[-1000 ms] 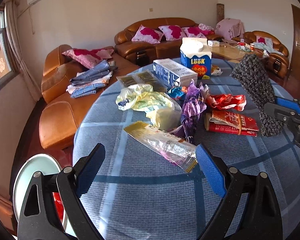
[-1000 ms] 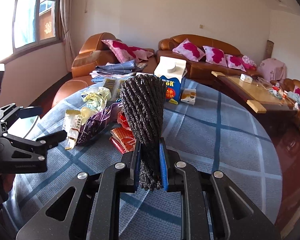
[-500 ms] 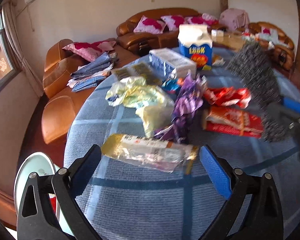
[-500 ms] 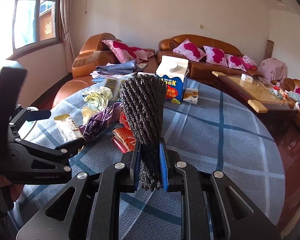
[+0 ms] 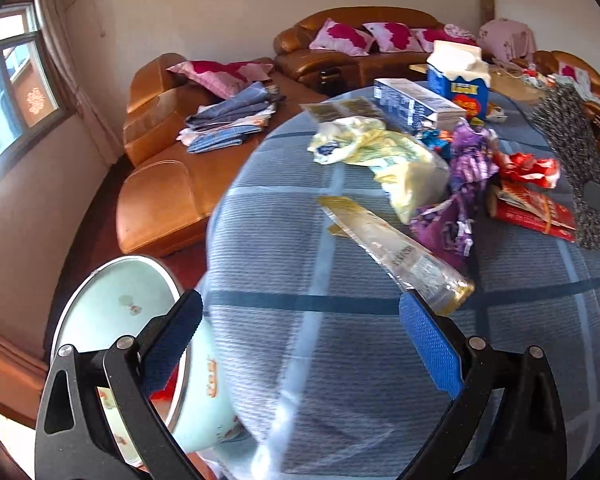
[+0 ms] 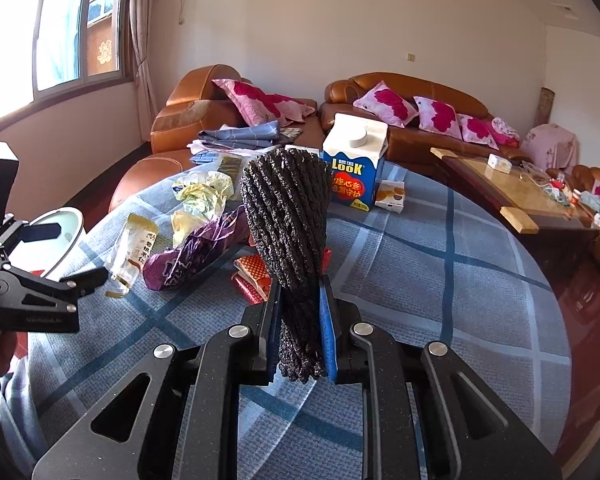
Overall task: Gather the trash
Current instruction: 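Grasp the clear plastic wrapper with the left tool, then carry the clear wrapper and black foam net with both tools over the bin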
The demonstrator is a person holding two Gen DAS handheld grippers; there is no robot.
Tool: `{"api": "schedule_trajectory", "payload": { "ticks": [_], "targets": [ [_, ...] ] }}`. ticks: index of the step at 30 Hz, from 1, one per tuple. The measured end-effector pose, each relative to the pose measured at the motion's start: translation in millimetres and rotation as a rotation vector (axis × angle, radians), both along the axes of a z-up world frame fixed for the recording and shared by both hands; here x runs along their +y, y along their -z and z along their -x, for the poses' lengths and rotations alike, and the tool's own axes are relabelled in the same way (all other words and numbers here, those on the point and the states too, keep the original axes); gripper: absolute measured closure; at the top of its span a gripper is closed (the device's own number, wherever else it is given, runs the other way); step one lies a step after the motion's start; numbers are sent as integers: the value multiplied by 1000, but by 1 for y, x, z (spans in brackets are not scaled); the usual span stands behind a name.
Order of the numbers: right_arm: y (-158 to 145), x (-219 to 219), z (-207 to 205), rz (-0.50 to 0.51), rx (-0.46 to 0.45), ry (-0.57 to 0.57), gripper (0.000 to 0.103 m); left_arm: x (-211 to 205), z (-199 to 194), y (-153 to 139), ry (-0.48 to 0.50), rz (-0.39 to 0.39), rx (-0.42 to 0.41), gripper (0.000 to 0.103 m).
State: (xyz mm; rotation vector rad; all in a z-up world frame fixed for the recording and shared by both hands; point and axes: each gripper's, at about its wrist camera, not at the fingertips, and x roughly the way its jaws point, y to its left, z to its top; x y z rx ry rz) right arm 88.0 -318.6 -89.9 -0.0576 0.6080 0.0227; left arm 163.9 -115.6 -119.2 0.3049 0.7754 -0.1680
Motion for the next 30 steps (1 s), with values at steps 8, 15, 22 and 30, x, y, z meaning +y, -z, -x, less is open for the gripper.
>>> {"api": "schedule_trajectory", "payload": {
  "ticks": [8,15,22,30],
  "targets": [
    [0,0,0,3,1,-1,85,-2,10,-13,-1,73,-21,6],
    [-2,1,-1,-2,-1,-7,85,-37,-2,6,60,56,65,18],
    [-4,5,1,-6,-9,-25,84,-29,-1,14,100,82,119,74],
    [-8,31,-5,-8,-20,-94,84,5,13,-3,116,140,65,88]
  ]
}}
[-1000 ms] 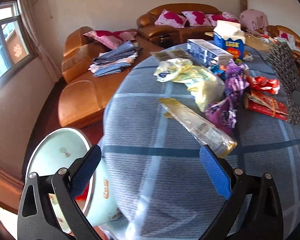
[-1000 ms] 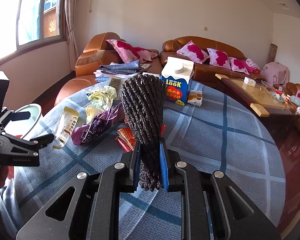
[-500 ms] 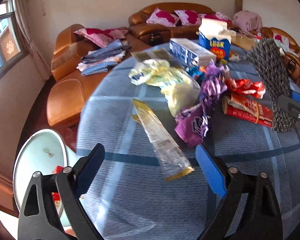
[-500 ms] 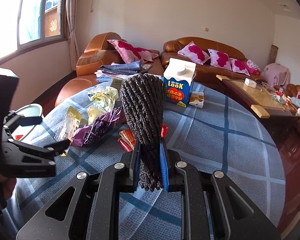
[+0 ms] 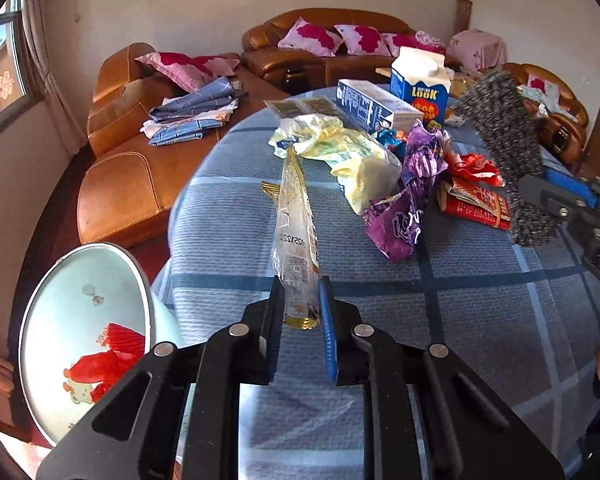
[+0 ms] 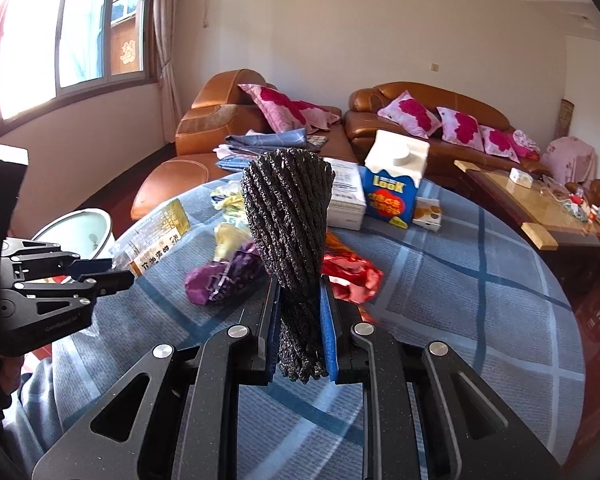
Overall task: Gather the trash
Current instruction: 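Carry the clear wrapper and black foam net with both tools over the bin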
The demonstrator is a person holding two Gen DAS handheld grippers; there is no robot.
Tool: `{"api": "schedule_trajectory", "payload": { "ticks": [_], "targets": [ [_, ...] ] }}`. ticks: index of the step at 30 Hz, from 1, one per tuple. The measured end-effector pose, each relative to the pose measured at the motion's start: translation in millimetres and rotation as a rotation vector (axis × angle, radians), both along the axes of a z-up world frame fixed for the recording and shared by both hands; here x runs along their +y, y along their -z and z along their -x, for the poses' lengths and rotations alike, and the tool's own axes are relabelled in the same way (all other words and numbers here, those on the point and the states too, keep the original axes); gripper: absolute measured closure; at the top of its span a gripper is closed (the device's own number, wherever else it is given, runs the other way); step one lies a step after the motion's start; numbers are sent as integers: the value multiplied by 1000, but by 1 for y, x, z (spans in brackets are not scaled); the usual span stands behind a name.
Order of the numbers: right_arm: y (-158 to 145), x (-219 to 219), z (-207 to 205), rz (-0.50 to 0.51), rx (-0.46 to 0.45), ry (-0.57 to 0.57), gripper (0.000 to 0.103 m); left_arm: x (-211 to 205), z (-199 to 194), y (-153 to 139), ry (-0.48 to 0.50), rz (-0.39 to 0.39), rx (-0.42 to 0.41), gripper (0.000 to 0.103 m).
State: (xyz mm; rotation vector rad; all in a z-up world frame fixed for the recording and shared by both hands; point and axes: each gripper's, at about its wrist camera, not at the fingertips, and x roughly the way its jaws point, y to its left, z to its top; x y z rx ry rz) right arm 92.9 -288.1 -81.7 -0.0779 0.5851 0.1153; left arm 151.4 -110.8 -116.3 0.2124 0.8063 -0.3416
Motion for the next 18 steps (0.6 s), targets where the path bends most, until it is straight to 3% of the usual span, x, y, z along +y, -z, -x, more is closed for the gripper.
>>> {"api": "schedule_trajectory", "payload": {
  "ticks": [2,10,18],
  "targets": [
    [-2,5,-4,-3,1,-13,84,11,3,-6,-9,22,-12,88],
    [-12,36,-25,0,-20,-87,84,40,14,-21,-94,-25,-131,91],
    [-9,66,-41,20,-23,-153,84,68,16,-30,-156,-44,-181,91]
  ]
}}
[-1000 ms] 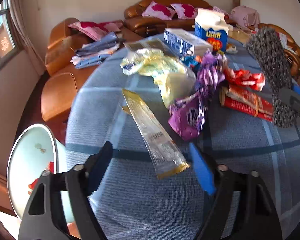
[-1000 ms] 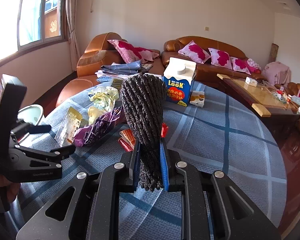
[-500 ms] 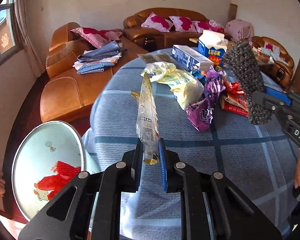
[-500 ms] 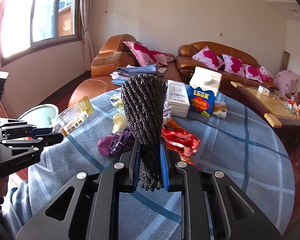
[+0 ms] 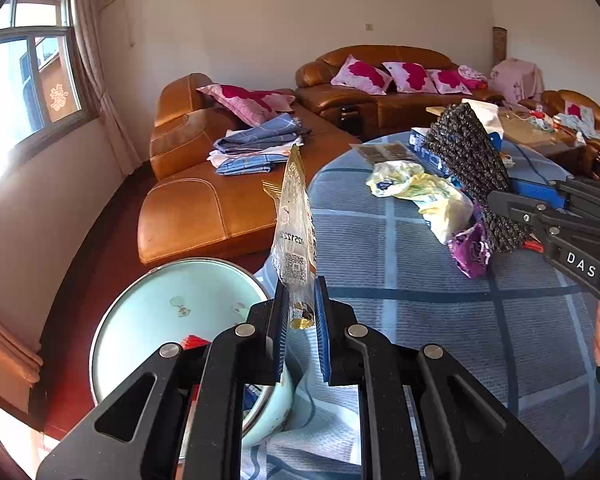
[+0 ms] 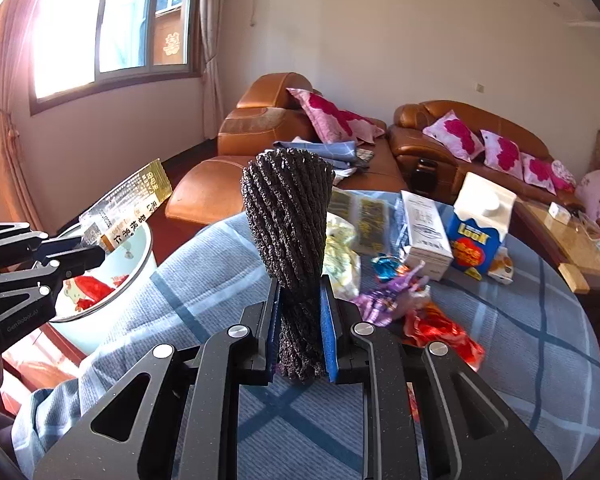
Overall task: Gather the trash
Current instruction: 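Carry the clear wrapper and black foam net with both tools over the bin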
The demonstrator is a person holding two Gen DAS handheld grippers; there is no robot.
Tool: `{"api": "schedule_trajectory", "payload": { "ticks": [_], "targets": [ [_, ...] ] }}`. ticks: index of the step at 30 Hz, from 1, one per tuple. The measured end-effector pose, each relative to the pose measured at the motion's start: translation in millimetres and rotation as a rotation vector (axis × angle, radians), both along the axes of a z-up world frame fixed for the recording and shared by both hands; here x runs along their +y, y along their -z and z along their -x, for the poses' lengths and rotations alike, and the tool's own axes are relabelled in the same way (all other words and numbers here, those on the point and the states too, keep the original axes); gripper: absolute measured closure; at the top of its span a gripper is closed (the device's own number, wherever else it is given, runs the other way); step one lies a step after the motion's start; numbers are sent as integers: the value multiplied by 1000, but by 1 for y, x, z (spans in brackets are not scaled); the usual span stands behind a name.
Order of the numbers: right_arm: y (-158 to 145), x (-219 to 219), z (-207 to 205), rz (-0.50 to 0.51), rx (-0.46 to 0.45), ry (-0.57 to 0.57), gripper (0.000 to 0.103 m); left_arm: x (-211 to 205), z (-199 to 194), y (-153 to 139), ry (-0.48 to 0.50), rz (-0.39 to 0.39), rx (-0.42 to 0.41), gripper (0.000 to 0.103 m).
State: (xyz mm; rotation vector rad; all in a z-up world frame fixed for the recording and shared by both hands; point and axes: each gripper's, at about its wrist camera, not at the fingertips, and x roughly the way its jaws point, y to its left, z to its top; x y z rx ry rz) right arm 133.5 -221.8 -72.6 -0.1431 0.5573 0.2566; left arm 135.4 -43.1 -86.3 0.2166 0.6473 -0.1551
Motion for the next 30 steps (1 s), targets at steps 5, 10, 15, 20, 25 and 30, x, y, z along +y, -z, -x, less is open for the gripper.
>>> {"api": "schedule_trajectory", "payload": {
  "ticks": [5,10,15,20,25,30],
  "targets": [
    [2,18,-6,8,-6,-47,84,17,3,-4,-48,-22,-27,91],
    [0,32,-11,13,-12,-77,84,34,7,-7,-93,-46,-40,91],
    [-1,44,-15,17,-24,-111,84,48,10,-9,-124,-62,-42,91],
    [-1,57,-20,23,-26,-149,84,64,10,-11,-158,-79,-41,91],
    [-1,67,-25,19,-24,-178,84,74,8,-13,-185,-94,-43,91],
    [0,82,-27,31,-26,-216,84,84,9,-14,-211,-115,-47,91]
  ]
}}
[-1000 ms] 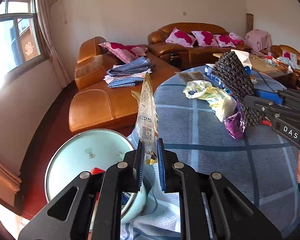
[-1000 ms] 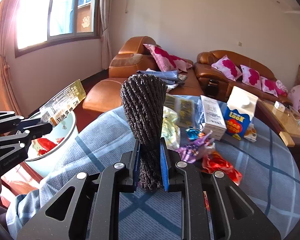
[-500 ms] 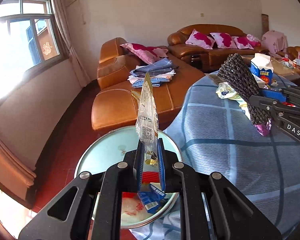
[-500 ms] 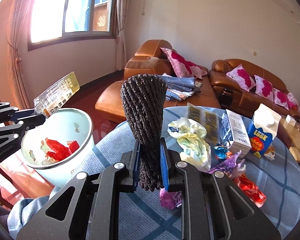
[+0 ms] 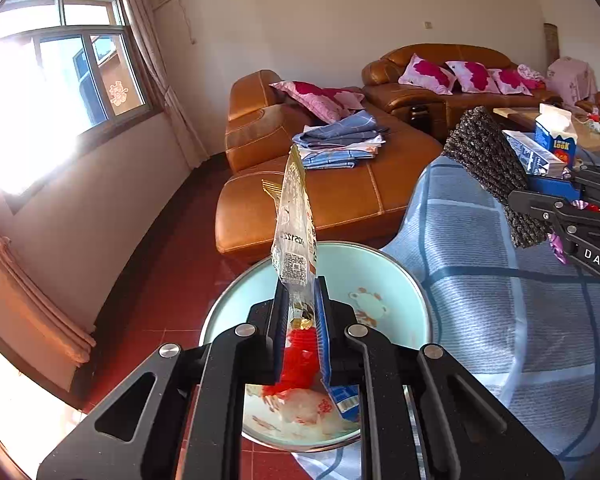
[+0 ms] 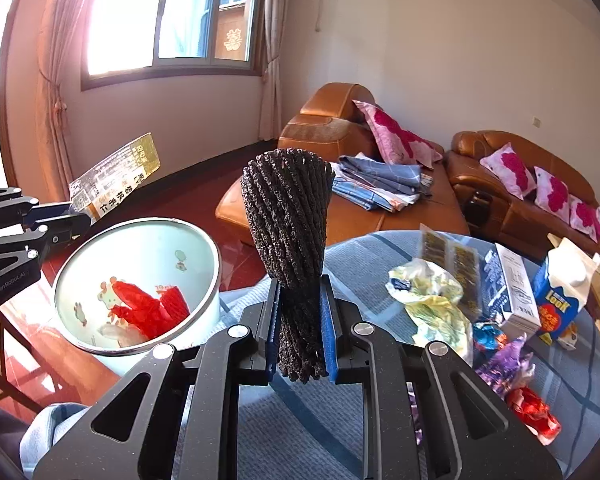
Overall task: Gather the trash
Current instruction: 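Carry the clear wrapper and black foam net with both tools over the bin, then open both tools to drop the foam net and clear wrapper into the bin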
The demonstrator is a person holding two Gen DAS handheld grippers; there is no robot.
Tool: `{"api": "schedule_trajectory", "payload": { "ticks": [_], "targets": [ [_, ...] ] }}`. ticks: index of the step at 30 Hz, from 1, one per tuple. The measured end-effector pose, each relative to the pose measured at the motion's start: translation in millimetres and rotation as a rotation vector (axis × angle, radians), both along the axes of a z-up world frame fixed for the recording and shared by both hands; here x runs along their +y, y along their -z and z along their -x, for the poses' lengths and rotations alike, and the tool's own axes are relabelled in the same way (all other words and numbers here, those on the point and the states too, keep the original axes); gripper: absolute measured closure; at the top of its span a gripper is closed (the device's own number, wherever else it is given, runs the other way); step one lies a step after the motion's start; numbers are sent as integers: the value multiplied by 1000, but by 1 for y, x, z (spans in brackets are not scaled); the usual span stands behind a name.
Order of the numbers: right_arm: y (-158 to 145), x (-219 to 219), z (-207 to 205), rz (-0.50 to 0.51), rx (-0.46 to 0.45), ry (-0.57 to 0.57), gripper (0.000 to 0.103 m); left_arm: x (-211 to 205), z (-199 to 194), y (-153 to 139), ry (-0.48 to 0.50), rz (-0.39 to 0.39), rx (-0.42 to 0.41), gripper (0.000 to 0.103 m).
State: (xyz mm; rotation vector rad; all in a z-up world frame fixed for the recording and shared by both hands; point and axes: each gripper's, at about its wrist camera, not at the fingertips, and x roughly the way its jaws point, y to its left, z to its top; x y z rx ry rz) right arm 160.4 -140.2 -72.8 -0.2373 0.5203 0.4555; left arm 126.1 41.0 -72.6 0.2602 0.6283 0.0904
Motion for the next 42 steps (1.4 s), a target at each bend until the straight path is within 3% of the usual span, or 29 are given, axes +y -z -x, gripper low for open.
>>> {"api": "schedule_trajectory", "payload": {
  "ticks": [24,42],
  "targets": [
    [4,49,-2,45,-42,-156,84,29,1,7,-91,-112,13,90],
    [7,65,9,91,-69,-234,84,32,0,9,-98,-107,29,89]
  ]
}}
